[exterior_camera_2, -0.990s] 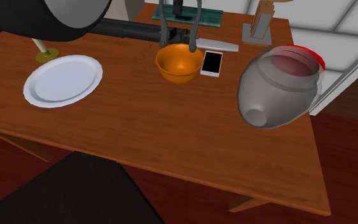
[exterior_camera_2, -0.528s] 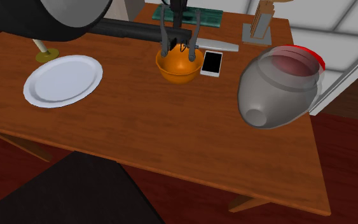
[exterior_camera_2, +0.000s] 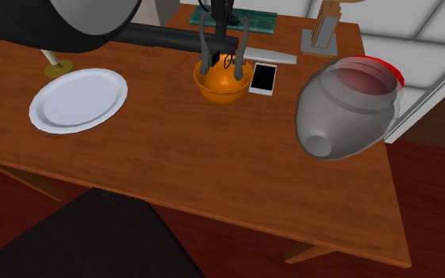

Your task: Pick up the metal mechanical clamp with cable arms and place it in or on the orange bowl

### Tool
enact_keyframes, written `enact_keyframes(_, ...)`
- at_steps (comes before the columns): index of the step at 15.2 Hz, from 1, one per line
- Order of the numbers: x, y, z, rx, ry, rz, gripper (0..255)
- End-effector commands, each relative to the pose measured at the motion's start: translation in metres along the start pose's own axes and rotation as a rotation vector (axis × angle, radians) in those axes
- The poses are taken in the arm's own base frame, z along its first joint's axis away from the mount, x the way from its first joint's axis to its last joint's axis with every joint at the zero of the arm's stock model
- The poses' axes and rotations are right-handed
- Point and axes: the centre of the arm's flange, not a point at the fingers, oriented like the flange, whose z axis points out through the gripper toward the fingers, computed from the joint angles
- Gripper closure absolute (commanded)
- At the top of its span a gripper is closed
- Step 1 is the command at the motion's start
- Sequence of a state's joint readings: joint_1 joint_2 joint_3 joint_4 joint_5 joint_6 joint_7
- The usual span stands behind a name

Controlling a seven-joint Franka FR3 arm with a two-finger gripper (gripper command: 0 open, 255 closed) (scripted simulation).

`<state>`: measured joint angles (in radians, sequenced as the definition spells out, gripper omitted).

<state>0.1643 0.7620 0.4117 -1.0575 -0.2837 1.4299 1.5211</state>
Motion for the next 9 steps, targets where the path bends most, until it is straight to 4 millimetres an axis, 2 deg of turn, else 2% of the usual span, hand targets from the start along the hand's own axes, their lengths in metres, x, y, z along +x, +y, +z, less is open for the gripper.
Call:
enact_keyframes(1,0.000,0.000,0.000,0.000,0.000,0.000,255)
enact_keyframes(2,0.000,0.000,0.000,0.000,0.000,0.000,0)
enact_keyframes(7,0.000,0.000,0.000,0.000,0.000,0.000,0)
enact_keyframes(9,0.000,0.000,-0.026,0.000,0.000,0.000,0)
